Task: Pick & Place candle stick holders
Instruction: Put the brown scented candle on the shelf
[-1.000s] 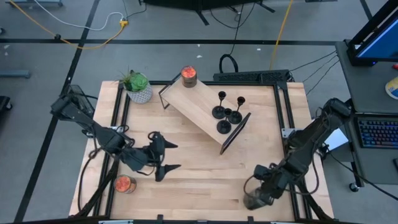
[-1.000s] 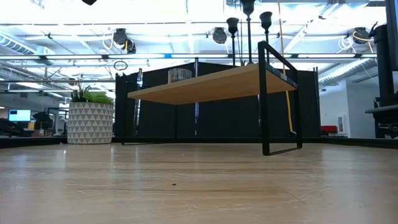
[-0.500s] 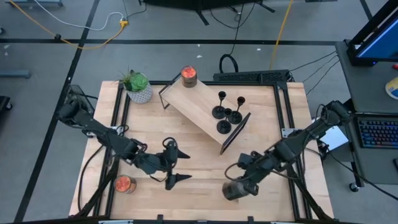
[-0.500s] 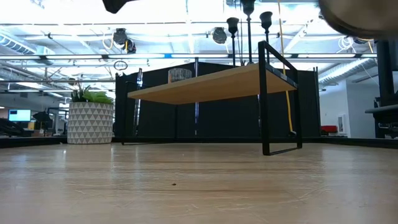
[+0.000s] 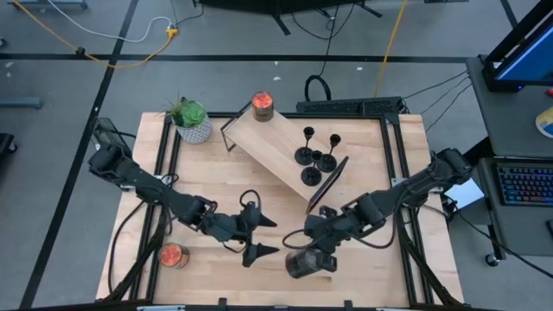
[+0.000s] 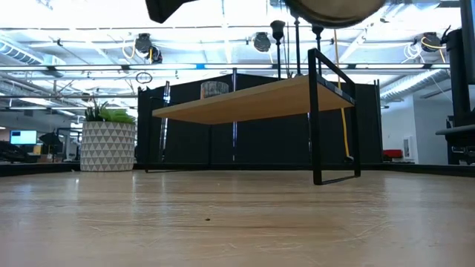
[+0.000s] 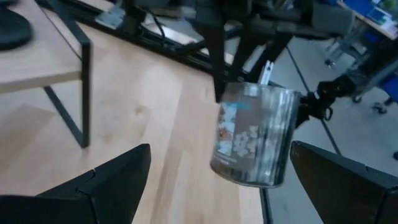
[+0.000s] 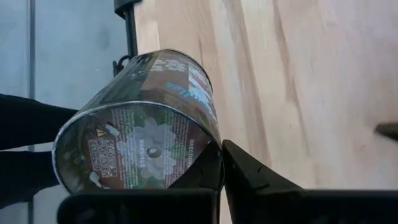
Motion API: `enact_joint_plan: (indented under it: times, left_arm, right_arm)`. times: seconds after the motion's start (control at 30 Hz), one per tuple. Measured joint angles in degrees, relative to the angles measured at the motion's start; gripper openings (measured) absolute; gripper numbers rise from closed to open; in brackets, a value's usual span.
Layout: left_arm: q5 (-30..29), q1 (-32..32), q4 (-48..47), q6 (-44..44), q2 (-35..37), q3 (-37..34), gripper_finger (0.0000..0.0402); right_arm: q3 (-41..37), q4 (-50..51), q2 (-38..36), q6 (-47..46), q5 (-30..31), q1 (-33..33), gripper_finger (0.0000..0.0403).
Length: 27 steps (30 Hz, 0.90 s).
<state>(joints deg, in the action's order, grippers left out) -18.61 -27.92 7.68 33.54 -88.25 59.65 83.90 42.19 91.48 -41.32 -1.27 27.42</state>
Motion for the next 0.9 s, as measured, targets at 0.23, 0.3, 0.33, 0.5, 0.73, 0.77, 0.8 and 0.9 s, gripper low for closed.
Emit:
enact_joint_plan:
  times: [0.23, 0.3, 0.33, 0.5, 0.73, 0.77, 0.8, 0.9]
  left_arm:
    - [5.39, 0.10, -1.44, -1.70, -5.28, 6.06, 0.0392]
    - [6.90, 0.35, -3.64, -1.95, -7.14, 8.15, 0.0392]
    - [7.42, 0.49, -4.69, -1.92, -7.93, 9.25, 0.0392]
    - [11.31, 2.05, -8.47, -1.61, -11.54, 13.47, 0.0392]
    - [16.01, 4.54, -9.26, -1.29, -14.91, 16.89, 0.0392]
    - [16.56, 4.89, -9.49, -1.27, -15.28, 17.18, 0.0392]
    - [17.25, 5.28, -9.46, -1.27, -15.86, 17.73, 0.0392]
    - [19.17, 6.02, -9.35, -1.31, -17.20, 19.64, 0.0393]
  right_arm:
    - [2.77, 0.09, 1.36, 5.03, 1.25, -2.27, 0.0000]
    - [2.84, -0.13, 1.36, 5.92, 1.20, -2.76, 0.0000]
    - [2.84, -0.28, 1.36, 6.17, 1.19, -3.00, 0.0000]
    - [2.84, -1.17, 1.36, 7.11, 0.05, -3.39, 0.0000]
    - [2.84, -1.67, 1.36, 7.76, -0.30, -3.37, 0.0000]
    - [2.84, -1.56, 1.36, 7.80, -0.18, -3.37, 0.0000]
    - [2.84, -1.48, 1.36, 8.00, -0.20, -3.40, 0.0000]
    - [2.84, -1.64, 1.36, 9.22, -0.32, -3.54, 0.0000]
